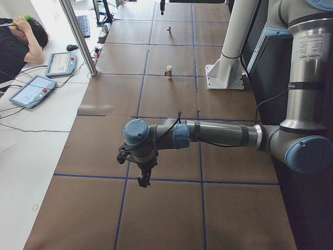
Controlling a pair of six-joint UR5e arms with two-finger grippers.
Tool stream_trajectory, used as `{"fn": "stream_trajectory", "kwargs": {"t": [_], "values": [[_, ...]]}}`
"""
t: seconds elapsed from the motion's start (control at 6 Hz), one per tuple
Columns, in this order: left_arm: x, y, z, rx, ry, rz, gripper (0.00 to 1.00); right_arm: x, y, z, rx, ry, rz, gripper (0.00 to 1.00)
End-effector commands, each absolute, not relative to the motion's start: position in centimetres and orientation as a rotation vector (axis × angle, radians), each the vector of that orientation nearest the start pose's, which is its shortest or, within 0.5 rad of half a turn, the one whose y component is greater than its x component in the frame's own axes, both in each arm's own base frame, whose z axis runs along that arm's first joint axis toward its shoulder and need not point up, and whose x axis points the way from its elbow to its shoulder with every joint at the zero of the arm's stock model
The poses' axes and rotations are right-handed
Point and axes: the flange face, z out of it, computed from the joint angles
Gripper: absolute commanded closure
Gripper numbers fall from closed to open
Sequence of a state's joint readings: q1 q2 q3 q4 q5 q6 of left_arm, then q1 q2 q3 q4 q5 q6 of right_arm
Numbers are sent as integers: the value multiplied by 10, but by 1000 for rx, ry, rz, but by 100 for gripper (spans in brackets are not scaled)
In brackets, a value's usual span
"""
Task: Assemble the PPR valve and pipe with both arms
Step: 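Move the right gripper down over the chrome pipe fitting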
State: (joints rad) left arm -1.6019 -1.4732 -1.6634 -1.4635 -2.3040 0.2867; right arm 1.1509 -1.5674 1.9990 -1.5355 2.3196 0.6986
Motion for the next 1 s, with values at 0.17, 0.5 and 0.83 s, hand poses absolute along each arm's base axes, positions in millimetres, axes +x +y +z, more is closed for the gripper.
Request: {"fn": "stream_trajectory", "kwargs": {"t": [0.17,0.5,0.83], "values": [[-79,-443,658,36,766,112,0,-130,-425,494,7,-822,69,0],[-77,-442,657,48,797,113,0,-134,-406,542,-44,-814,159,0],[-77,-443,655,53,797,115,0,-182,-436,552,-79,-774,201,1]]}}
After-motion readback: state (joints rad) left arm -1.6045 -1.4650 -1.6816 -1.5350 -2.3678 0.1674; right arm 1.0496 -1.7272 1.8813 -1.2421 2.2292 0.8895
